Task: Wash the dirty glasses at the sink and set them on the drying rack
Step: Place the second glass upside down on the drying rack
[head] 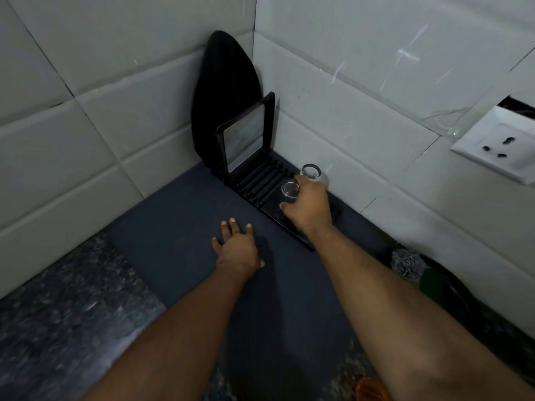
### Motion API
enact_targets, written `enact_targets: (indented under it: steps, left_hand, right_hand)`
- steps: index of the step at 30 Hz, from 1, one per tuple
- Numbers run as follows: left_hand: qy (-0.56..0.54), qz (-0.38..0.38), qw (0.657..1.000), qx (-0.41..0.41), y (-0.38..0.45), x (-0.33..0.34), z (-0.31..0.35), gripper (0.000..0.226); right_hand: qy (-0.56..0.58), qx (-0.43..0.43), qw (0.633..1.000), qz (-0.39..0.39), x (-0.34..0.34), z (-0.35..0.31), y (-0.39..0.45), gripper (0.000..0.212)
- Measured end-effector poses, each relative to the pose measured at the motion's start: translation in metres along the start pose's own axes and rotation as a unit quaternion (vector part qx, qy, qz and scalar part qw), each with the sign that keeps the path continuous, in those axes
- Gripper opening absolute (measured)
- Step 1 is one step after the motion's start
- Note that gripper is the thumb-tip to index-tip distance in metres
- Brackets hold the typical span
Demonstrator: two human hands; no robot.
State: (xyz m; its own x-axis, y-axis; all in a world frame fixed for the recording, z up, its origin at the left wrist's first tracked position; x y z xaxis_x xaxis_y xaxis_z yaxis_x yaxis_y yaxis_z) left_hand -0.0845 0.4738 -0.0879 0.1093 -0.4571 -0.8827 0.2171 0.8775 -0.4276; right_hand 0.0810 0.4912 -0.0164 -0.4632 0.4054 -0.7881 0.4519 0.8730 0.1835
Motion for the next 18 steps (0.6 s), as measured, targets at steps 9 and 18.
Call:
enact_targets:
  steps: [9, 18]
  left_hand:
    - [0.016, 0.057, 0.998, 0.008, -0.014, -0.002, -0.002, 0.103]
    - [-0.051, 0.136, 0.985, 0.094, -0.136, 0.028, 0.047, 0.037]
  right_hand:
    - [0.036, -0.03, 0.999, -0.01, -0.04, 0.002, -0.051, 0.052]
    - [-0.022, -0.024, 0.997, -0.072, -0.152, 0.016, -0.149, 0.06]
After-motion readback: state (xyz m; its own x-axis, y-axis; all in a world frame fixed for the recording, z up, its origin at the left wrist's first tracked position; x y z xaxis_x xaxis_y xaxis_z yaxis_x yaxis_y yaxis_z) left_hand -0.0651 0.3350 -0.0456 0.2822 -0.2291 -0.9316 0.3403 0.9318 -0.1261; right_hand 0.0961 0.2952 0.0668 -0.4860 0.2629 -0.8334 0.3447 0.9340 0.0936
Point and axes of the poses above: each hand's wrist, its own y-axis towards the middle knuckle, its own x-axis out of the palm, z = x × y, the point moved 1 cm from there along y, towards the middle knuckle, and after that the axes turned 10 degrees about z, right-handed, at the moved point
